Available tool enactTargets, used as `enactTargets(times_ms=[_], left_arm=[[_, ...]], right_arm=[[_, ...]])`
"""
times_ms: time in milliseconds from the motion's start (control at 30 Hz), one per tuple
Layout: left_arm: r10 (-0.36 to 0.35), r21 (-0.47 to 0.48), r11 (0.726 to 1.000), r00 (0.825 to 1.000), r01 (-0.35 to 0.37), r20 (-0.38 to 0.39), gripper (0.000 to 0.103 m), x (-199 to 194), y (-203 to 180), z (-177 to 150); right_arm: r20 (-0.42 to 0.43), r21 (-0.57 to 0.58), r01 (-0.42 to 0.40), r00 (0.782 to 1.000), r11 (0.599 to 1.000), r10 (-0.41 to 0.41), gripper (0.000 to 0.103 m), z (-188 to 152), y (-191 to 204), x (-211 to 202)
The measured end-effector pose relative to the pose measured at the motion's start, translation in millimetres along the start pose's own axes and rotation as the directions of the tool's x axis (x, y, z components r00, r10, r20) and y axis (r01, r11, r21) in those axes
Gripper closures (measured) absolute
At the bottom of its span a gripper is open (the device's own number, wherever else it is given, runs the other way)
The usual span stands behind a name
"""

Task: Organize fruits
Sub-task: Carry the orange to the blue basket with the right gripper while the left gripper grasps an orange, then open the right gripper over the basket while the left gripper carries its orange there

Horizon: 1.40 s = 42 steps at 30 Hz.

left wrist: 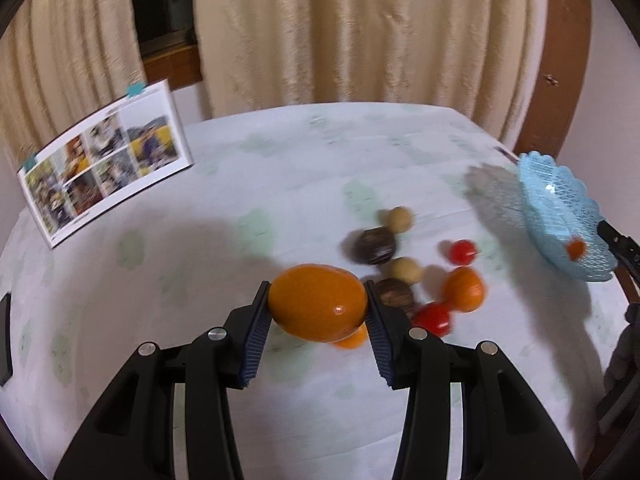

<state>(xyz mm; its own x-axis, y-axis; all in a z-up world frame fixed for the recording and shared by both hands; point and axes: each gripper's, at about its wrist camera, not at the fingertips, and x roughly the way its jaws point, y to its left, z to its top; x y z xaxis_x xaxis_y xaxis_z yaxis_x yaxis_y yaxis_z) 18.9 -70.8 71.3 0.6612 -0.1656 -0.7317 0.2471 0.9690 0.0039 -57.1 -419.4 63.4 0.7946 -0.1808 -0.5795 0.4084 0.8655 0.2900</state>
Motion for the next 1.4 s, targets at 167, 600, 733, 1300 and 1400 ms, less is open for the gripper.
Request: enactTargets(times_ms=[167, 600, 733, 1300, 1400], left_arm=[[-0.056, 0.070, 0.996, 0.998, 0.055, 0.018, 0.057, -0.5, -43.7, 15.0], [-0.225, 0.215, 0.951, 0.974, 0.222, -0.012, 0.057, 27.9, -160.3, 51.8], [-0.244, 0.247, 0.938, 0.969, 0.244, -0.031, 0.057, 39.1, -185.5, 55.8], [-0.277, 0.213, 0.941, 0.960, 0.263, 0.035, 0.027, 30.0, -175.5, 78.6], [-0.248, 0.182, 0.955, 0.967, 0.235, 0.053, 0.027, 26.8, -154.1, 83.2]], right_arm=[[0.048, 0.015, 0.039, 0.998, 0.999, -0.040, 0.039, -5.4, -13.2, -9.4], [0.148, 0.114, 0.090, 0.983, 0.989, -0.107, 0.039, -10.3, -35.9, -21.2], [0.146, 0.152, 0.089, 0.983, 0.984, -0.111, 0.039, -10.1, -42.5, -20.8], [0.152, 0.168, 0.095, 0.981, 0.981, -0.121, 0.033, -10.4, -43.9, -21.5], [0.155, 0.170, 0.097, 0.980, 0.981, -0.124, 0.033, -10.3, -43.8, -21.8]])
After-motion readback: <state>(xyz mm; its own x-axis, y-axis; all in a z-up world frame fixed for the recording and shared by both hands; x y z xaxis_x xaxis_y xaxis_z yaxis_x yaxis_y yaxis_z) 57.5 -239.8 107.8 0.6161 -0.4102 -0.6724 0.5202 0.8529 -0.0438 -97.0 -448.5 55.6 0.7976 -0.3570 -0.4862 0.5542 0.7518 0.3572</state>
